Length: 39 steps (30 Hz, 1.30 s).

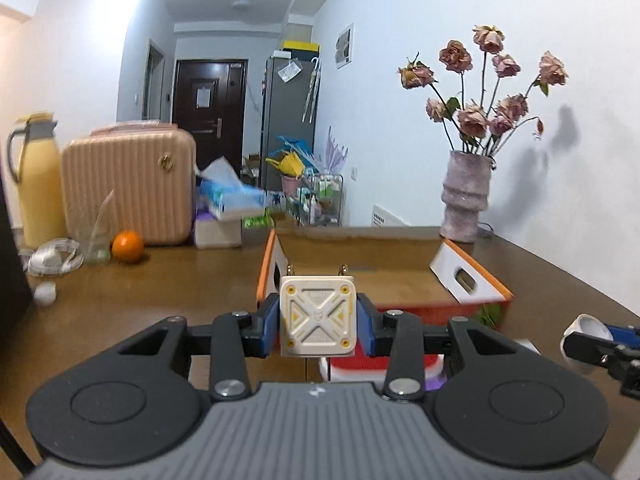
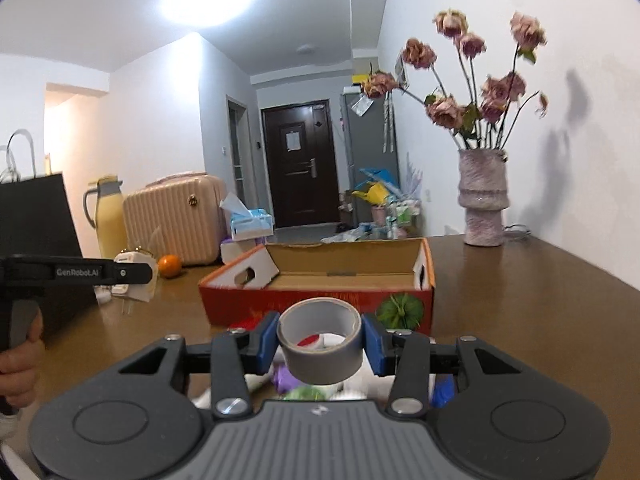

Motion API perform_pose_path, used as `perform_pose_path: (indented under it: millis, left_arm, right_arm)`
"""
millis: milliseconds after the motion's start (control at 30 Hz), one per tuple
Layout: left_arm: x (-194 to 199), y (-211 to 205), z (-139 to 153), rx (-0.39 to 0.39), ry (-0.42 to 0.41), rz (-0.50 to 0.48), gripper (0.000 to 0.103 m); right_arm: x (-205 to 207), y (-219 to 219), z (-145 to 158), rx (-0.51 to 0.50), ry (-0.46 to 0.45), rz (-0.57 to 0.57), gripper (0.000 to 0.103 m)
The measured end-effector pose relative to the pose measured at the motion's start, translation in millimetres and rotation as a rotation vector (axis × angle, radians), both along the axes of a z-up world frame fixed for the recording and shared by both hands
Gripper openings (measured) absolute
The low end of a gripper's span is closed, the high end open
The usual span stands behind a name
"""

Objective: Organize rigid objects
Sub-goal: 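Lower both held items into the cardboard box and open both grippers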

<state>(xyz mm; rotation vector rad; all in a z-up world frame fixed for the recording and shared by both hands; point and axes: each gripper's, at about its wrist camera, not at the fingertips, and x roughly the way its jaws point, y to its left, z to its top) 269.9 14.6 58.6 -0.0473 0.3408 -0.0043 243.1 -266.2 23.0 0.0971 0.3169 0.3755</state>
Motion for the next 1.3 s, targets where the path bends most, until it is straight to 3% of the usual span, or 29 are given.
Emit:
perform_pose_path:
  millis: [167,333,467,600,667,767,800,833,900,1133,1300]
  left_arm:
    - [80,9,3,-0.013,0.070,-0.006,0.040]
    - [185,15,-10,-0.026,0.238,-0.055,0.040]
    - [263,20,-25,-0.029,0.362,-0.049,0.040]
    - [320,24,-46,-0.032,0.476,-0.069,0.040]
    - [328,23,-52,-0.007,0.455,-0.079,0.043]
    - [333,24,-55,-0.017,0.454,-0.045,0.061]
    - [332,25,-54,-0.027,0.438,-0.057,0.075]
    - [330,24,-52,-0.019,0.424,-0.066,0.080]
    - [329,21,-52,-0.007,0.419,-0.078,0.083]
    - [325,24,-49,-0.053,0.415,-0.068,0.084]
    - [295,20,-31,-0.003,0.408,-0.076,0.086]
  right_arm:
    - [80,-5,15,0.026,0.047,0.020,0.043]
    - [185,8,17,-0.018,0.120,0.015,0.043]
    - [283,22,9,-0.030,0.240,0.014,0.043]
    - [364,48,-9,-0.169,0.340,-0.009,0.043]
    - [389,58,-18,-0.236,0.366,-0.013,0.044]
    - [409,64,-27,-0.266,0.396,-0.019,0.047]
    - [412,64,-28,-0.264,0.407,-0.019,0.056]
    - [411,63,-28,-0.252,0.405,-0.019,0.072]
    - [410,58,-25,-0.233,0.386,-0.027,0.087]
    - [401,58,-23,-0.221,0.362,-0.022,0.087]
    - [382,64,-2,-0.213,0.335,-0.009,0.087]
